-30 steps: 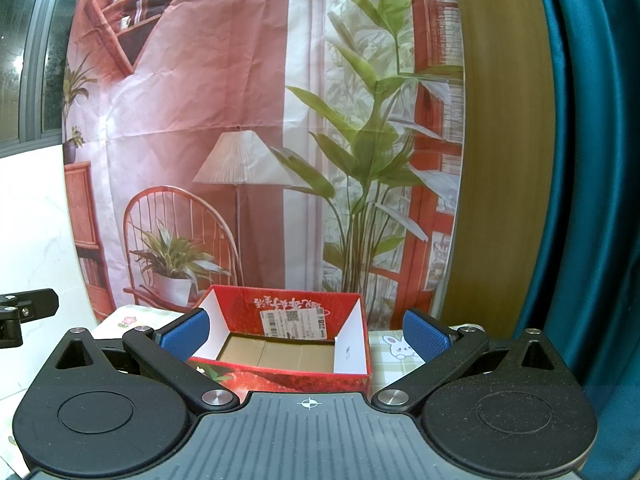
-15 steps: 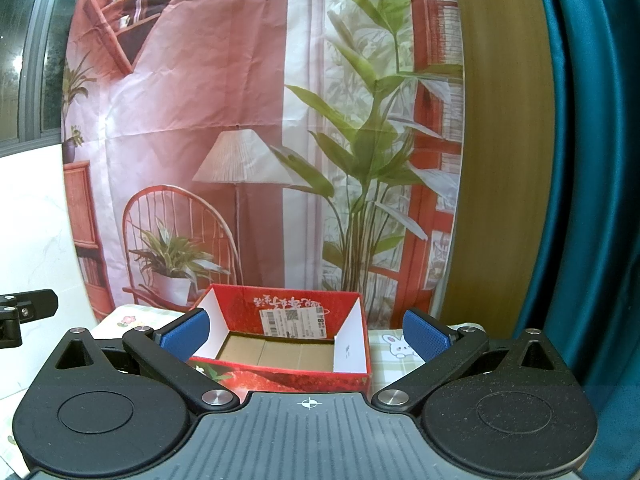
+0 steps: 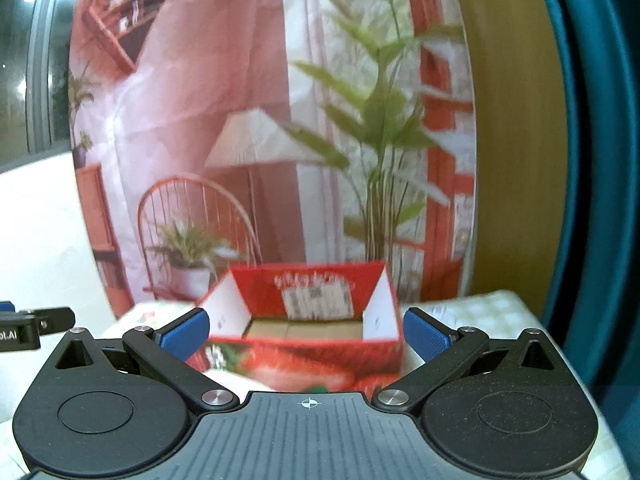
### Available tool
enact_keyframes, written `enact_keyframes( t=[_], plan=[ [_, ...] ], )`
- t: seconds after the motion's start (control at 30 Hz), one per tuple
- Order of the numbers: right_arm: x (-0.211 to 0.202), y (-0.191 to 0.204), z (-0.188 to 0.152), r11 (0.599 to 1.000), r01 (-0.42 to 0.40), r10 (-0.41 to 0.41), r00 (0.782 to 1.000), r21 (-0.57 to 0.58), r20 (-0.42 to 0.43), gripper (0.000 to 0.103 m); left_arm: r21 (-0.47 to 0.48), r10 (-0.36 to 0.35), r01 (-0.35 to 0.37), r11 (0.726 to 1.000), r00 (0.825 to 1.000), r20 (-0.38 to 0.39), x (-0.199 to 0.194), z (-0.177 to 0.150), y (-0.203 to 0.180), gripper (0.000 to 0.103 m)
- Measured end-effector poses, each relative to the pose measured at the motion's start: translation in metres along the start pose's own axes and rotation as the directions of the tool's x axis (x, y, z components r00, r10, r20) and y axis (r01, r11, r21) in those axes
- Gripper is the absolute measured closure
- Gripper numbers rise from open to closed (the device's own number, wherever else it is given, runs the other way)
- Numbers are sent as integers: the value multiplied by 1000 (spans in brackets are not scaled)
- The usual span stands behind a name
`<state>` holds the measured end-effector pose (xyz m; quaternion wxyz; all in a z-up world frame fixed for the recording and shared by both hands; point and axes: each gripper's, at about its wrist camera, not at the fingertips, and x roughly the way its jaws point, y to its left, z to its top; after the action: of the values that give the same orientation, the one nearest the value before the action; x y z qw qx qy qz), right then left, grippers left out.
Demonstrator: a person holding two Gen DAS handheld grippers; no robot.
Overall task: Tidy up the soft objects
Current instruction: 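Lower the left tool onto the blue wrapped package and close on it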
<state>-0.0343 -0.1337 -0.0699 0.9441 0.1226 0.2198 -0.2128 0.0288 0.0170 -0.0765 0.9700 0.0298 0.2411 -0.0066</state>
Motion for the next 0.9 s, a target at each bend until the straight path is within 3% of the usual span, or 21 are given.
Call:
enact_keyframes(
  t=[0.13,0.27,0.57,0.77,0.9],
  plan=[
    [19,7,-25,1000,8,-10,997,-16,-72,0,3,-30,31,1000,998,-60,19,-18,6,1],
    [30,15,-42,999,-46,44,986,-9,-158,0,-32,-76,73,997,992,-104,35,-36,13,1],
    [43,21,-66,998,-63,63,966,8,-250,1,-125,-189,167,978,961,-199,66,-64,23,23],
    [50,31,-80,994,-110,104,938,2,-330,22,-142,-243,213,967,941,-238,83,-78,24,31],
    [51,39,-87,989,-149,135,919,-11,-371,25,-203,-302,253,946,917,-262,93,-87,30,35]
  ],
)
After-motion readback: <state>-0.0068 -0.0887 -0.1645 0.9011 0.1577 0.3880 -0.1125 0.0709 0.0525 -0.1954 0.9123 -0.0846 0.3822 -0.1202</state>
